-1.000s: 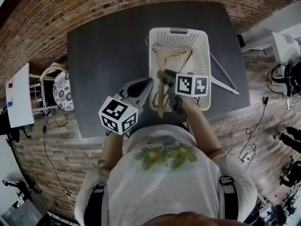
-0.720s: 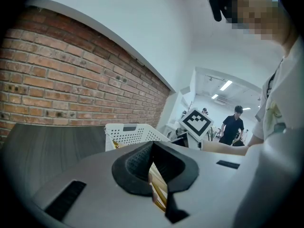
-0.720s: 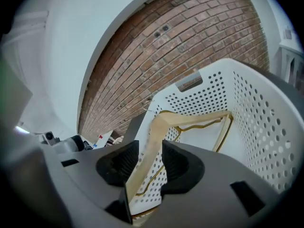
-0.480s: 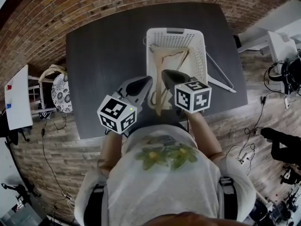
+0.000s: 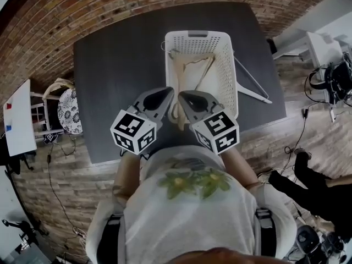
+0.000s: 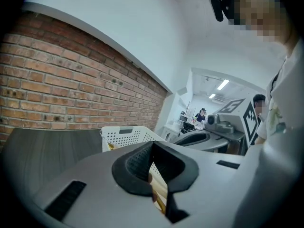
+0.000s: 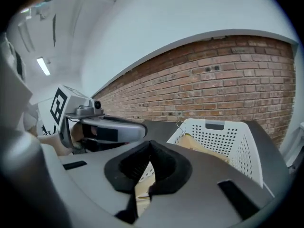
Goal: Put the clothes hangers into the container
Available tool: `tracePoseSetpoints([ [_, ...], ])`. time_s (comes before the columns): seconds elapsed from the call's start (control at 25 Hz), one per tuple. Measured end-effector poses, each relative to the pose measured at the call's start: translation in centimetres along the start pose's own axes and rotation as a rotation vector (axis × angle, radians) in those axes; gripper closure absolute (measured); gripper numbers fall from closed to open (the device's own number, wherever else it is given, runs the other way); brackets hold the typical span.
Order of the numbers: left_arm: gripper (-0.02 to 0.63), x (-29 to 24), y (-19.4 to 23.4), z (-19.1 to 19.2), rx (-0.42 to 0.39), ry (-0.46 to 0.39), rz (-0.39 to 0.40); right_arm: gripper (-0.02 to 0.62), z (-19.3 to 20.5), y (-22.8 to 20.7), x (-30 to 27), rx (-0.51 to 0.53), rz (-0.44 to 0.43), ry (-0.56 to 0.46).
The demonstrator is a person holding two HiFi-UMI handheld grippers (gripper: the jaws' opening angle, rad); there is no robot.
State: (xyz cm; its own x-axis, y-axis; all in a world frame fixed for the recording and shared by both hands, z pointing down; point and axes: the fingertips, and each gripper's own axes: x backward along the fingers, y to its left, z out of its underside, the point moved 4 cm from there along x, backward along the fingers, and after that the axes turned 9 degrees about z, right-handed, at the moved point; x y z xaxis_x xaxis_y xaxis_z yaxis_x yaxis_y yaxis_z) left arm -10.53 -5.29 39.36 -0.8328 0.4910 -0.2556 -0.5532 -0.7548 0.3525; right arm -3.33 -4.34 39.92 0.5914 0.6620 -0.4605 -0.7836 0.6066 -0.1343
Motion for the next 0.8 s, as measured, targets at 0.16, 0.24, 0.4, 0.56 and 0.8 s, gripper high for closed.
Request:
tracePoseSetpoints([
  [0.16, 0.577, -0.3, -0.5, 0.3, -0.026, 0.015, -0.001, 0.563, 0.3, 0.4, 0.9, 0.015, 0.009, -0.011],
  [0.24, 0.577, -0.5, -0.8, 0.6, -0.055, 0.033, -0.007, 0.563, 0.5, 0.4, 1.4, 0.017, 0.015, -0.018],
  [0.4, 0.577, -0.9, -1.6, 0.5, -0.077, 0.032, 0.022, 0.563, 0.2, 0.3, 2.6, 0.008, 0.015, -0.058],
  [0.56, 0.577, -1.7, -2.2, 0.3, -0.093, 0.045, 0.046, 0.563, -0.5, -0.6, 4.3, 0.018, 0.006, -0.128],
  [0.8, 0.577, -3.1, -3.2, -0.1, -0.106, 0.056, 0.085, 0.561, -0.9, -4.4, 7.3, 0.032, 0.046, -0.199],
])
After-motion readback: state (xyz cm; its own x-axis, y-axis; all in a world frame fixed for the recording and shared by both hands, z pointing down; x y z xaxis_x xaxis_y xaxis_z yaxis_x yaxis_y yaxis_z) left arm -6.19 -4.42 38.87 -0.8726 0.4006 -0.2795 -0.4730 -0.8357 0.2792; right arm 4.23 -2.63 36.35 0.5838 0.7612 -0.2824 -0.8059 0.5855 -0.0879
